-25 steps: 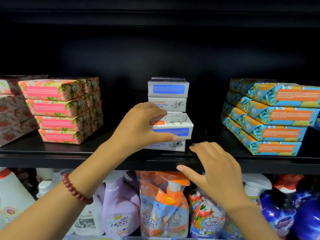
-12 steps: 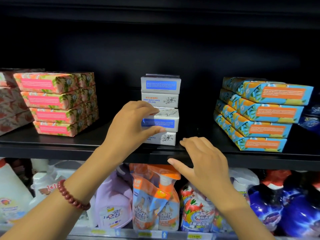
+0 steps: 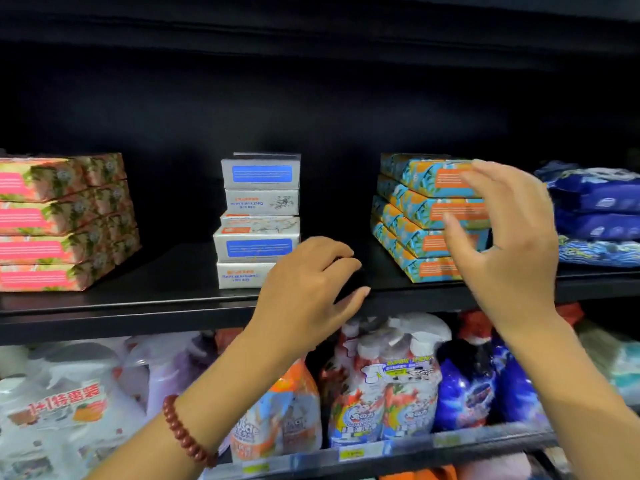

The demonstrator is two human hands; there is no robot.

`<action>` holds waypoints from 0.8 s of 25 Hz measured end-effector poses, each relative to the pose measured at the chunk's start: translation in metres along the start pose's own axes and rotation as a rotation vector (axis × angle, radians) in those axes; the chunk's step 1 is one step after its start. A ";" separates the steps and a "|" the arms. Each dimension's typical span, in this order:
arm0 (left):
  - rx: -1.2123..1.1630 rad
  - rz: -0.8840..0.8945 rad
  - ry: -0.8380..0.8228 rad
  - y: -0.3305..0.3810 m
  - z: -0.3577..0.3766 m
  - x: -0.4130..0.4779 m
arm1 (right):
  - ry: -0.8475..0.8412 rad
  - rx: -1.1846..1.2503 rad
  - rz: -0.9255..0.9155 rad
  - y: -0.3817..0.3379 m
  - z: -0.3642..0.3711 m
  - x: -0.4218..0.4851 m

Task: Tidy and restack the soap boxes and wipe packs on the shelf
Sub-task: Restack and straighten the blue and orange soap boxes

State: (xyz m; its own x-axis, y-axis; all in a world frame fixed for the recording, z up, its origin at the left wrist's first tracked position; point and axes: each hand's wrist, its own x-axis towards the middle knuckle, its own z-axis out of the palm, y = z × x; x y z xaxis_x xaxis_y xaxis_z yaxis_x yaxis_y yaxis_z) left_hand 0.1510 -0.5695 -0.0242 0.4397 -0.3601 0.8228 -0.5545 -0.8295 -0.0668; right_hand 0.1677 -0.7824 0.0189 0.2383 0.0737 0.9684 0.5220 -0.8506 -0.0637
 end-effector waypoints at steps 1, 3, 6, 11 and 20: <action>-0.012 0.023 -0.028 0.003 0.006 0.000 | -0.047 -0.047 0.011 0.009 -0.004 0.006; -0.047 -0.002 -0.096 0.008 0.014 0.001 | -0.195 -0.117 0.045 0.026 -0.005 0.019; -0.077 -0.116 -0.200 0.011 0.024 -0.002 | -0.408 -0.159 0.102 0.046 -0.002 0.035; 0.021 -0.162 -0.181 0.015 0.034 -0.003 | -0.348 0.024 0.087 0.059 0.004 0.034; -0.002 -0.482 -0.143 0.033 0.035 0.005 | -0.113 0.154 -0.041 0.070 -0.002 0.023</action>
State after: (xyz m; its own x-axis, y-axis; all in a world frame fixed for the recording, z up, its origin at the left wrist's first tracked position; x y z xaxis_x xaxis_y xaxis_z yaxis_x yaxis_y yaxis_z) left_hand 0.1591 -0.6135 -0.0421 0.7387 0.0091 0.6740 -0.2652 -0.9153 0.3030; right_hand 0.2081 -0.8407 0.0370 0.3004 0.1721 0.9381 0.6502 -0.7566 -0.0694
